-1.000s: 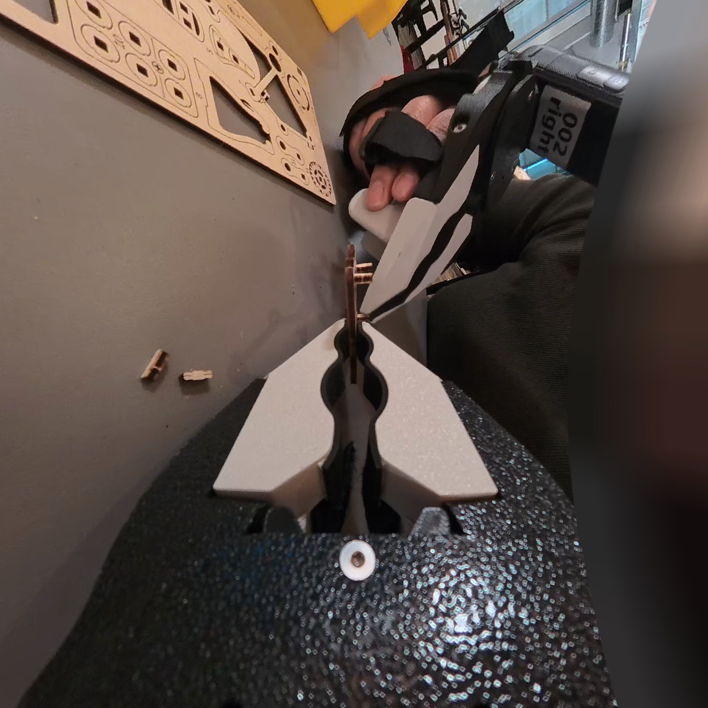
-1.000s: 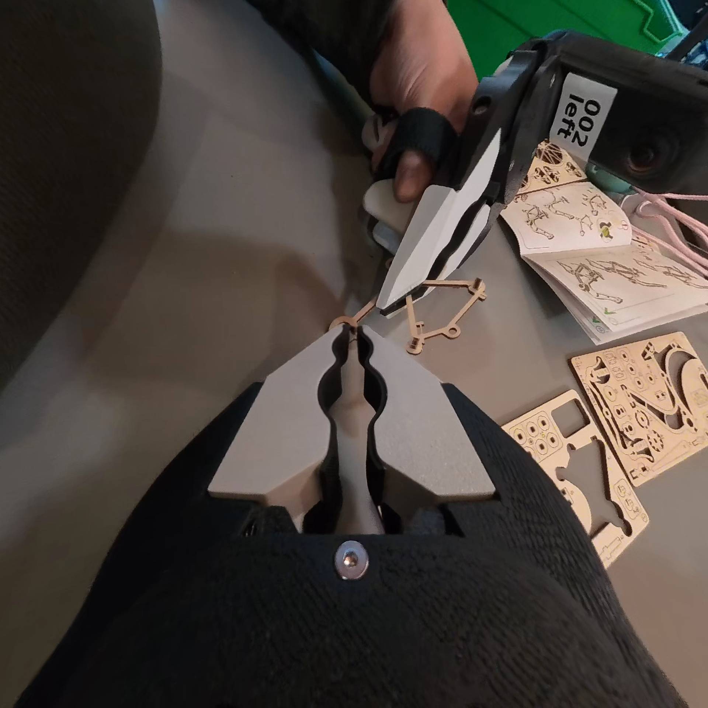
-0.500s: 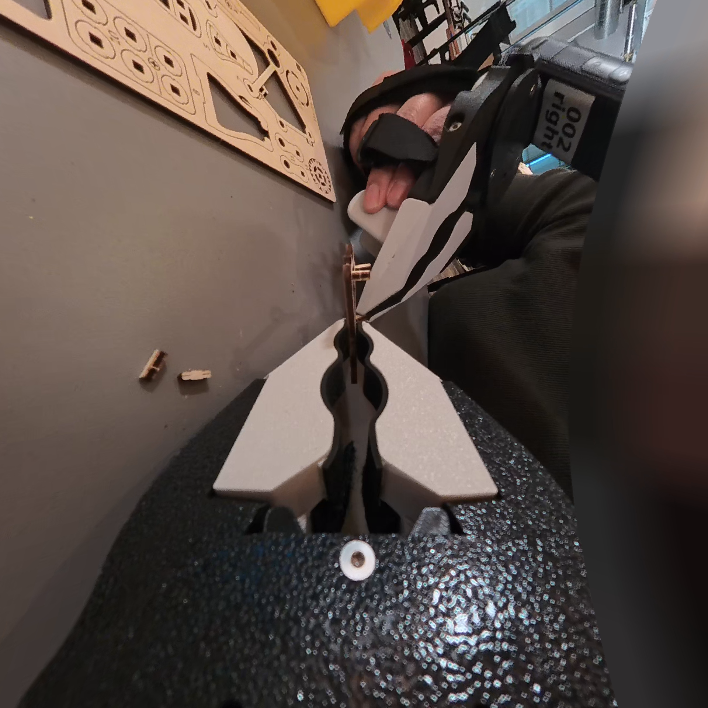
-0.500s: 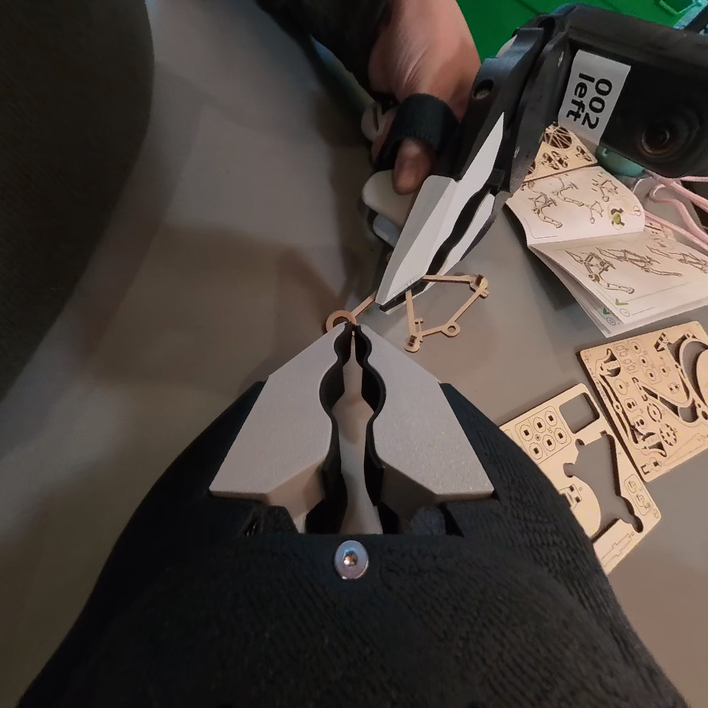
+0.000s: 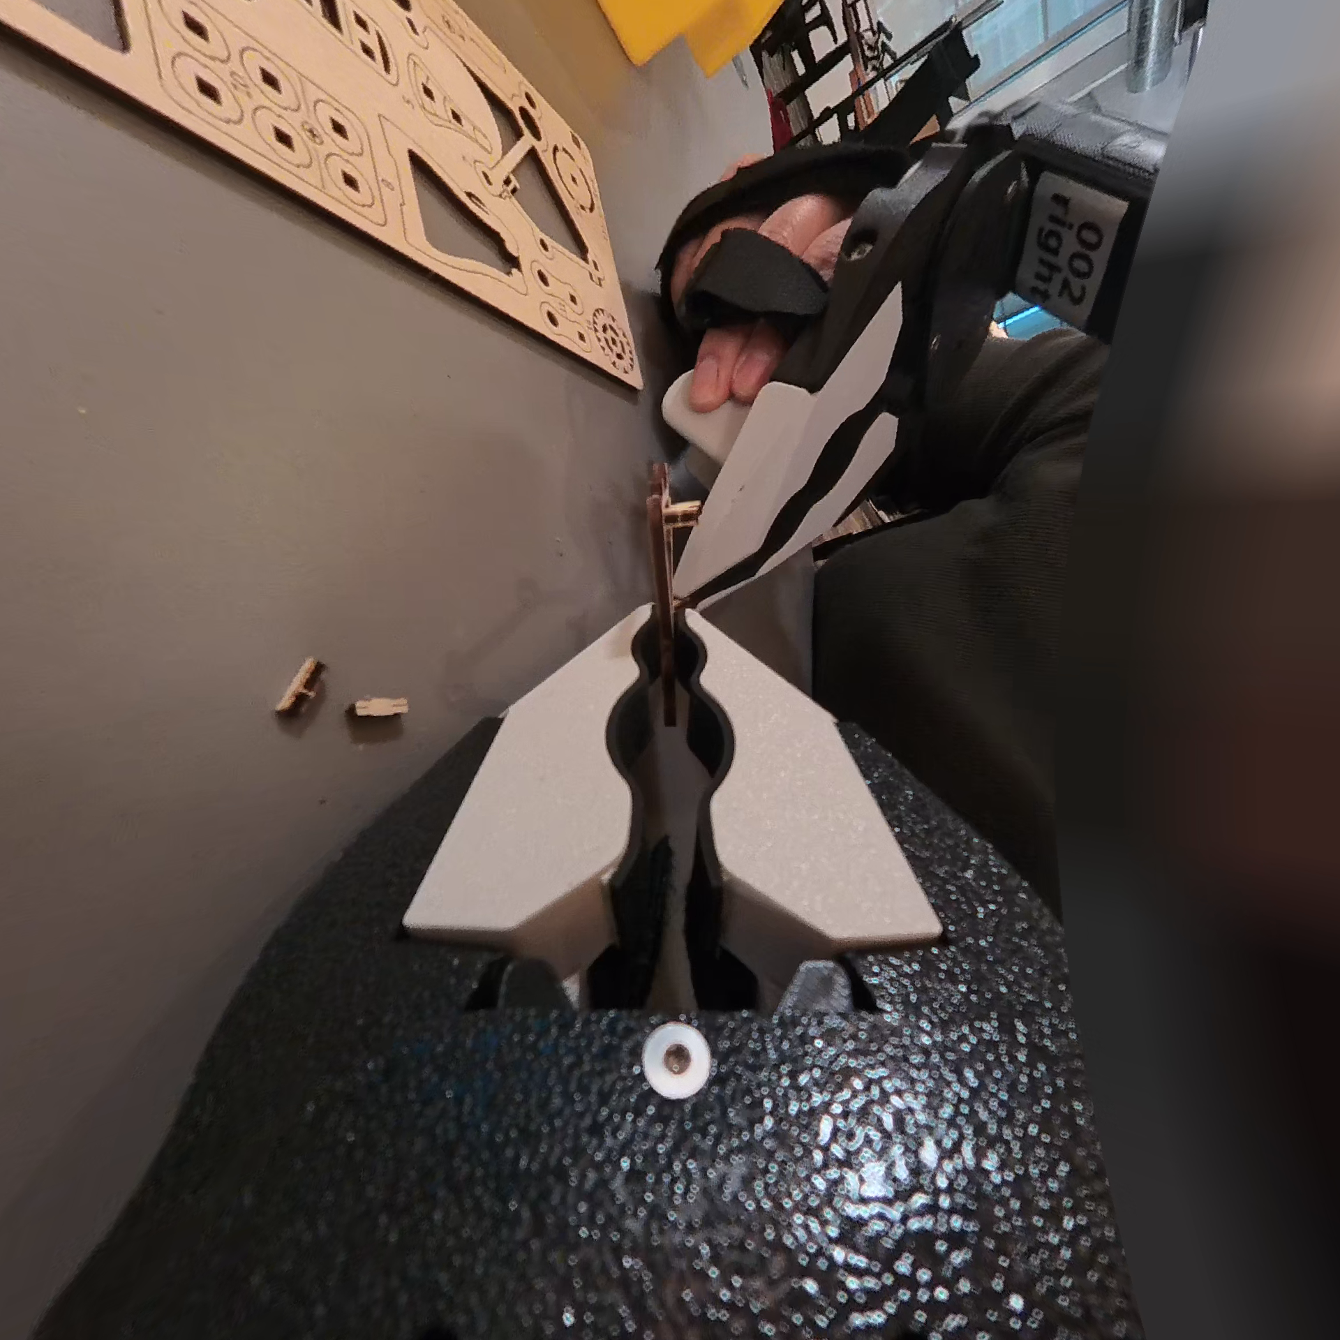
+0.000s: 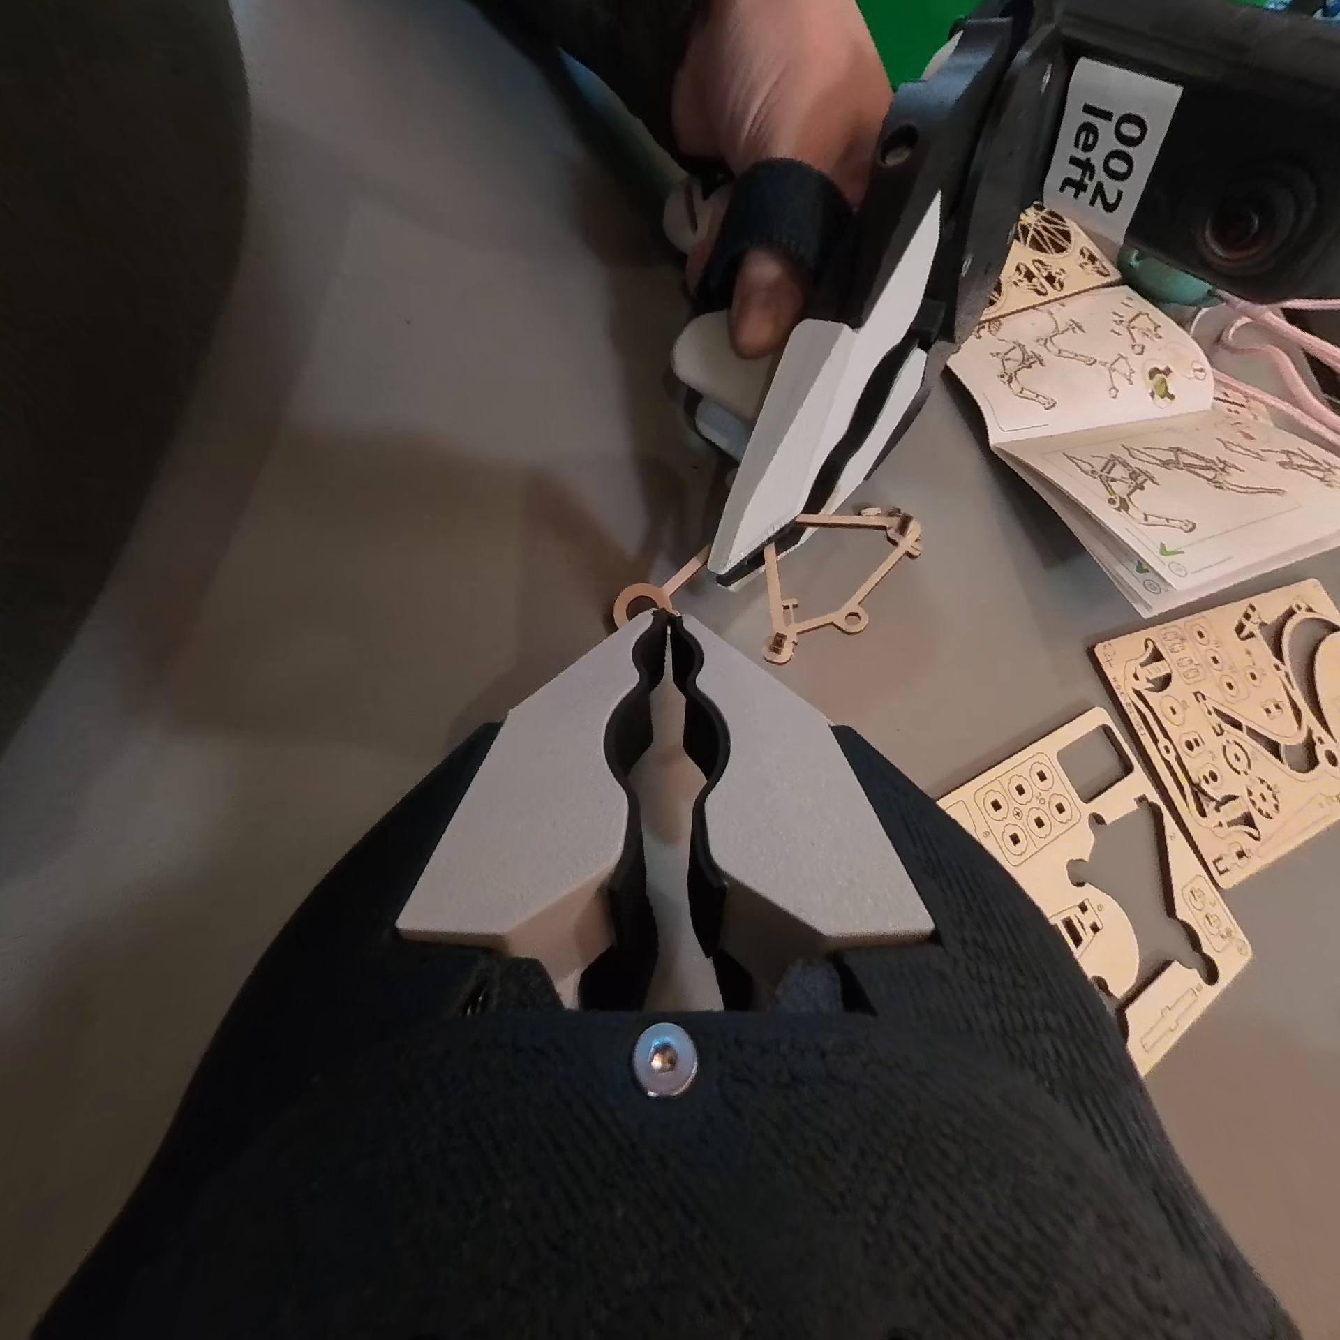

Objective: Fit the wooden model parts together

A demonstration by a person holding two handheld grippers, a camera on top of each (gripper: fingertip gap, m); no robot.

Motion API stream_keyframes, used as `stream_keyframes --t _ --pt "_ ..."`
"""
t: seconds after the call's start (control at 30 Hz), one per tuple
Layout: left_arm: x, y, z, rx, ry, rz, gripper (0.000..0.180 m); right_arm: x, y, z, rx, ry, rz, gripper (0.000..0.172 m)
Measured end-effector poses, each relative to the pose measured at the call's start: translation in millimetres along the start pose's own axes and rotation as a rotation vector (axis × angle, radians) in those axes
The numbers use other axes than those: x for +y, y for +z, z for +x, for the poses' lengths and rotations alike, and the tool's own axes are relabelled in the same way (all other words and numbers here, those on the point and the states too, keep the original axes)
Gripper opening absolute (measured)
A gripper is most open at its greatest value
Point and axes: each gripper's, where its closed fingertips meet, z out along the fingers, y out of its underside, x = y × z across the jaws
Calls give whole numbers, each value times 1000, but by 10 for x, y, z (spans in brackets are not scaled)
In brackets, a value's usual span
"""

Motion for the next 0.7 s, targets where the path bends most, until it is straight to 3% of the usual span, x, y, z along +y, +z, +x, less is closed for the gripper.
stream_keyframes --t 0.7 --pt "10 5 10 3 6 -6 0 1 -5 -22 -8 -4 -2 0"
